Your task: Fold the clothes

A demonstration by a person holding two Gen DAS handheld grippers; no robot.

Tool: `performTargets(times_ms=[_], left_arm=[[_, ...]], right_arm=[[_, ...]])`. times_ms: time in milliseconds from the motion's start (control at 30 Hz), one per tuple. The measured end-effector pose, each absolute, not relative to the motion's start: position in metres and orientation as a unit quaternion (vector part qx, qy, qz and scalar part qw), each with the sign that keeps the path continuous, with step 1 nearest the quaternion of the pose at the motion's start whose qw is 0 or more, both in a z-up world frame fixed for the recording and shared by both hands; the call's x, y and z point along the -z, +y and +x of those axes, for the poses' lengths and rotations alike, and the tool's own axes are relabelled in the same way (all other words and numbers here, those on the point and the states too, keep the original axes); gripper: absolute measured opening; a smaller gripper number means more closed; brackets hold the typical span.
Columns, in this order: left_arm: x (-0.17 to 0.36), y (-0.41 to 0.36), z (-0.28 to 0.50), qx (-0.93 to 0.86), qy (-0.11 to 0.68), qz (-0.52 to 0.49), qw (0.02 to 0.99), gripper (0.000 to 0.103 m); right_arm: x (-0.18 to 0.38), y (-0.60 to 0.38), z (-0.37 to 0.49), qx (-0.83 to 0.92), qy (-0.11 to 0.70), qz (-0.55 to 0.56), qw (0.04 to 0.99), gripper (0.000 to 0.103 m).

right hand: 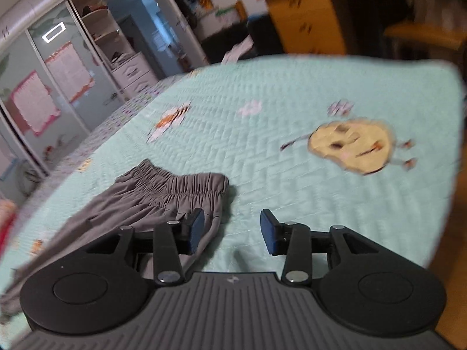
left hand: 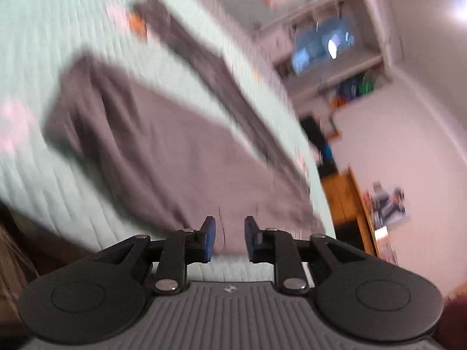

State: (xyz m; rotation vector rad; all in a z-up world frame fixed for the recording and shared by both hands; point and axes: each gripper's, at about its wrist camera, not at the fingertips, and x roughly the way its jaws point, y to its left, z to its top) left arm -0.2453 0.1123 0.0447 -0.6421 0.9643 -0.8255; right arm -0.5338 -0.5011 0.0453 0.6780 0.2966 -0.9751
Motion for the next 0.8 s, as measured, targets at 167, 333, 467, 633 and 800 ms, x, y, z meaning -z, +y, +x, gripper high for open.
performTargets(times_ms=[167, 333, 467, 633, 800], left_arm=[[-0.051, 0.147, -0.203, 0.239, 0.380, -0.300, 0.842, 0.045], [-0.039, 0.146, -0.156, 0.198, 0.369, -0.223, 0.880, 0.052], [-0.032, 0.144, -0.137, 0.203, 0.369, -0.193, 0.886, 0.055], [-0.015, 0.146, -0.116, 0.243, 0.387, -0.196, 0.868, 0.061], [-0.010, 0.135, -0.097, 0.271, 0.411, -0.144, 0.859, 0.010]], right_arm=[[-0.070, -0.438, -0.486, 0.379, 0.154, 0.221, 0.885, 0.056], [-0.071, -0.384, -0.411, 0.197, 0.211, 0.212, 0.934, 0.060], [-0.058, -0.353, -0.372, 0.106, 0.243, 0.237, 0.935, 0.061], [-0.046, -0.309, -0.342, -0.002, 0.275, 0.262, 0.925, 0.061], [-0.046, -0.247, -0.320, -0.088, 0.303, 0.232, 0.920, 0.061]])
